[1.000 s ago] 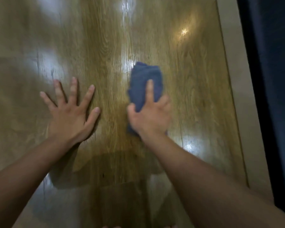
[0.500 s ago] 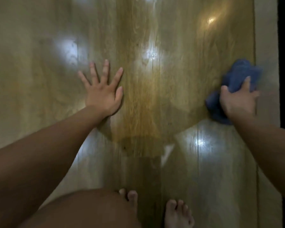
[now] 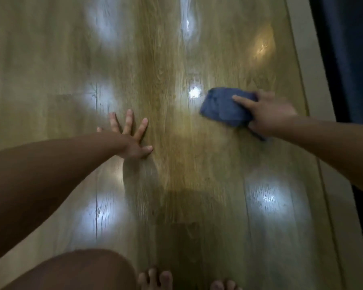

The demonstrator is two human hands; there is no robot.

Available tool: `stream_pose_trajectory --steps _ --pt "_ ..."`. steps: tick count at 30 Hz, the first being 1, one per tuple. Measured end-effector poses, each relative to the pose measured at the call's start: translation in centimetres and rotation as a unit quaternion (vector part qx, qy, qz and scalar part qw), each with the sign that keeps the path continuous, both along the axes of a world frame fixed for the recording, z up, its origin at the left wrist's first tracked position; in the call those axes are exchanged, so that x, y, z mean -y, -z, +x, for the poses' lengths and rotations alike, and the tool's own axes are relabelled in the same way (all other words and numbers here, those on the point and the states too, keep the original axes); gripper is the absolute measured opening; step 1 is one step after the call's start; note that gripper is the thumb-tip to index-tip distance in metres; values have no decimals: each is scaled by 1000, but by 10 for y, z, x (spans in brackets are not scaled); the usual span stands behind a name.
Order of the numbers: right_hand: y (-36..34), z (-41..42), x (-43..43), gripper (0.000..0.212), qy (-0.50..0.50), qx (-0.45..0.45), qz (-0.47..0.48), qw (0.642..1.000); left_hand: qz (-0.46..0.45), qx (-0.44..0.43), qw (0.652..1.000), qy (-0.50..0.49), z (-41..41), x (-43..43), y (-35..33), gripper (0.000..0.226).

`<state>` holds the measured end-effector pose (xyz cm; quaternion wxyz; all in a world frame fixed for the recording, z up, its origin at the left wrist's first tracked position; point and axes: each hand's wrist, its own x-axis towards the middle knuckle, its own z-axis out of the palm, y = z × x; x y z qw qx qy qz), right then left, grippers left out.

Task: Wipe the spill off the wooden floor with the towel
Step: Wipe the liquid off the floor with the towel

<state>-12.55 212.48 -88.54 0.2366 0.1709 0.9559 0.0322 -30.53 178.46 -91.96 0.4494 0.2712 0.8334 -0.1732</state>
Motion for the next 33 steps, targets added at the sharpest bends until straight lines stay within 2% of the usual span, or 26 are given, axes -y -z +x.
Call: stream_pose_trajectory --steps 2,4,6,8,9,12,14,17,21,23,25,27,29,31,33 --pt "5 25 -36 88 95 -16 -8 995 -56 -5 998 32 -4 -7 -6 105" --pt "16 28 -42 88 134 -25 -5 991 -111 -32 987 112 -7 -18 -17 112" --pt "25 24 -30 84 171 -42 11 984 -102 -43 970 216 -7 -41 -45 94" --pt "28 21 -15 81 191 -56 21 980 -12 -55 960 273 5 -73 -72 58" --pt "29 22 -13 79 190 -64 22 979 31 -67 958 278 14 -89 -79 52" --pt "27 27 -20 78 167 -72 15 983 132 -91 943 290 42 -137 -85 61" --pt "24 29 -20 79 117 -78 13 990 166 -102 935 297 57 -164 -78 67" --pt "15 24 -14 80 38 -90 -10 995 186 -113 942 256 76 -191 -66 82" --pt "12 5 11 75 -89 -119 -65 987 198 -142 928 282 82 -195 -44 111" --pt "10 -10 24 72 -112 -136 -97 980 206 -124 940 240 73 -183 -45 115" --pt "8 -21 35 72 -132 -138 -138 972 205 -110 948 217 61 -163 -47 108" --pt "12 -22 33 79 -136 -140 -171 966 212 -127 942 227 52 -144 -50 96" --pt "16 -11 18 86 -91 -133 -181 970 214 -137 935 246 51 -136 -49 88" --pt "26 6 0 93 -26 -105 -168 980 222 -138 933 246 55 -139 -42 87" --pt "38 17 -5 96 -7 -102 -158 982 232 -125 934 243 65 -145 -30 93"
